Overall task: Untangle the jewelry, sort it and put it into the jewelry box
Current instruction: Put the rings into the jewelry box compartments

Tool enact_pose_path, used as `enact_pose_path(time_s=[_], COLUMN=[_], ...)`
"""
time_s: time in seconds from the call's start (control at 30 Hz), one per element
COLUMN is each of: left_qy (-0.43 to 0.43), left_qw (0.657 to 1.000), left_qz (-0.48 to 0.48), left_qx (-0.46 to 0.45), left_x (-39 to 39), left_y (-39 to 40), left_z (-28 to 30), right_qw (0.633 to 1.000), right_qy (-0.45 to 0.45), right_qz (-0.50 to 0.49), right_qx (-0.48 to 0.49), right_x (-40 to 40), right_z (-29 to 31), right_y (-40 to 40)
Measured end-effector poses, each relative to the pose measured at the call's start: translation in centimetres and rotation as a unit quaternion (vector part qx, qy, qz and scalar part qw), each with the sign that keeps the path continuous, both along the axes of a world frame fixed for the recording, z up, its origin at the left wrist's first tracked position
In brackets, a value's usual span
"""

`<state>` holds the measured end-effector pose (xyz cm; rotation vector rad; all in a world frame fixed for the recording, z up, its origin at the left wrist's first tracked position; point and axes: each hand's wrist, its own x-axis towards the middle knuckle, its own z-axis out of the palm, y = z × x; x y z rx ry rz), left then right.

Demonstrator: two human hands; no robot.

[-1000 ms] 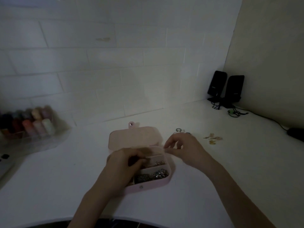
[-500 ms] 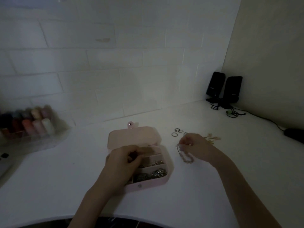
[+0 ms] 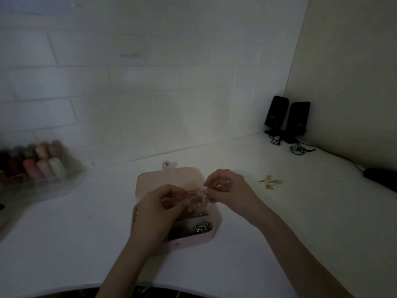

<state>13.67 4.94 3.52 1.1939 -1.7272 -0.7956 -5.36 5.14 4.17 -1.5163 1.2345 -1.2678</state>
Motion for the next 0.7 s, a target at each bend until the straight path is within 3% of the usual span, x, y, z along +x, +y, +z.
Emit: enact_pose_path(time_s=[0.13,0.4,0.6,0.7], left_qy=[-0.036,-0.155,-0.197,-0.176], left_qw=[0.999,0.983,0.972,0.976], left_qz=[0.019,0.01,-0.028,-0.024], left_qx=[-0.018,-0.096,-0.122,-0.125], left_x=[1.1,1.1,1.5,2.6], left_y=[-0.5,-0.2,-0.6,-1.2], left_z=[-0.5,-0.7,-0.9,-1.2], right_qw=[0.985,0.959,0.957,0.961], right_qy=[0.159,0.259,0.269,0.246], right_qz=[-0.04,-0.018,0.003,-0.067], right_qx=[-0.057,-0.114,-0.109,-0.109], right_x=[1.5,1.3,0.9,-1.0], right_z=[-1.5,-2.1,-2.5,-1.6], right_y=[-0.2,-0.3,-0.7,-1.6])
